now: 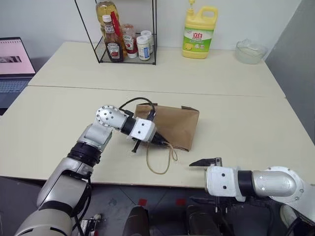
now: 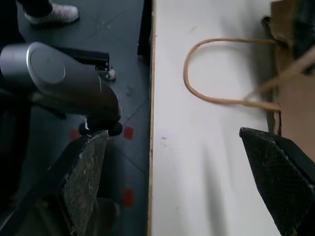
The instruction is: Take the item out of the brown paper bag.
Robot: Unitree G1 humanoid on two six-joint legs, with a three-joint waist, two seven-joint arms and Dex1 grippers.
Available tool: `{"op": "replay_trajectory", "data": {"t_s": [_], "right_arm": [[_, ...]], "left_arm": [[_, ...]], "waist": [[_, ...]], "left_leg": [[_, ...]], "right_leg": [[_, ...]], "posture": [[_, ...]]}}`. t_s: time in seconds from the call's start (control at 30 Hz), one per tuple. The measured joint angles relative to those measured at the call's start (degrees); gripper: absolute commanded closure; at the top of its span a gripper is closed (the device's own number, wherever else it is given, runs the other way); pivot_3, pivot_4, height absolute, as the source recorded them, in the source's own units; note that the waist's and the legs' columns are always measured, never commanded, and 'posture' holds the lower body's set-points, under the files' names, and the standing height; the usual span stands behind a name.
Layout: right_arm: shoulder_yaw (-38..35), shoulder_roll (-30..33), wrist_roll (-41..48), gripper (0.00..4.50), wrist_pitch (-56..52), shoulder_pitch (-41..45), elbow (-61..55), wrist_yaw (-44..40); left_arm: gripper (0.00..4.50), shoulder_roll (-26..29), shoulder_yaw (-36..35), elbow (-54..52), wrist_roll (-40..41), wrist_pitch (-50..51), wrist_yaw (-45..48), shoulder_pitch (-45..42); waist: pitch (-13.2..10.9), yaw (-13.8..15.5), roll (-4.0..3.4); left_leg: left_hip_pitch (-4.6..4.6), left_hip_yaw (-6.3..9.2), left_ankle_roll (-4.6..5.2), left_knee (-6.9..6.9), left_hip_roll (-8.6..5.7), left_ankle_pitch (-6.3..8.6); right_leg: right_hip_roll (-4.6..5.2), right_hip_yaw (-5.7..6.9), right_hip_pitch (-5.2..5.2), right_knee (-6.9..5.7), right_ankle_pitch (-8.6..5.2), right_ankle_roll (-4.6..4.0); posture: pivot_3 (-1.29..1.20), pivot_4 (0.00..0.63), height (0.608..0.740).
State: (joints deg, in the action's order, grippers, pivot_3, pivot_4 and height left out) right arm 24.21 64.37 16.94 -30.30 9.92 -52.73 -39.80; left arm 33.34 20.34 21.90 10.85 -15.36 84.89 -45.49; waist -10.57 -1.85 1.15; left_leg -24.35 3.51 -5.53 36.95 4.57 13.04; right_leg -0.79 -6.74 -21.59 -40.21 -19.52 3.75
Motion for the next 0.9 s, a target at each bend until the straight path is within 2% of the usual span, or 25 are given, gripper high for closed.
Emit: {"op": "replay_trajectory", "data": {"t_s": [0.23, 0.57, 0.9], "right_arm": [[5.4, -7.9, -12.4, 0.0, 12.2, 4.6, 10.3, -6.5], [10.8, -18.5, -24.9, 0.0, 24.0, 16.9, 24.2, -14.4], [13.1, -24.8, -33.8, 0.0, 32.6, 18.6, 31.8, -16.5]], "left_arm": [[4.47, -1.1, -2.7, -2.8, 1.5, 9.1, -2.0, 0.1], [4.47, -1.1, -3.3, -3.0, 1.5, 9.2, -1.7, 1.2], [4.47, -1.1, -3.4, -4.3, 1.5, 9.7, -1.9, 2.1]], "waist": [[0.0, 0.0, 0.0], [0.0, 0.0, -0.01], [0.0, 0.0, -0.01]], "left_leg": [[0.04, 0.01, -0.01, 0.01, 0.0, -0.01], [0.13, 0.02, -0.02, -0.01, -0.01, -0.01], [0.18, 0.03, -0.03, -0.01, -0.01, -0.01]], "right_leg": [[0.0, 0.02, 0.04, -0.01, 0.0, 0.0], [0.01, 0.05, 0.1, -0.01, 0.0, -0.01], [0.02, 0.05, 0.13, -0.03, 0.01, -0.01]], "posture": [[0.0, 0.15, 0.74], [0.0, 0.15, 0.74], [0.0, 0.15, 0.74]]}}
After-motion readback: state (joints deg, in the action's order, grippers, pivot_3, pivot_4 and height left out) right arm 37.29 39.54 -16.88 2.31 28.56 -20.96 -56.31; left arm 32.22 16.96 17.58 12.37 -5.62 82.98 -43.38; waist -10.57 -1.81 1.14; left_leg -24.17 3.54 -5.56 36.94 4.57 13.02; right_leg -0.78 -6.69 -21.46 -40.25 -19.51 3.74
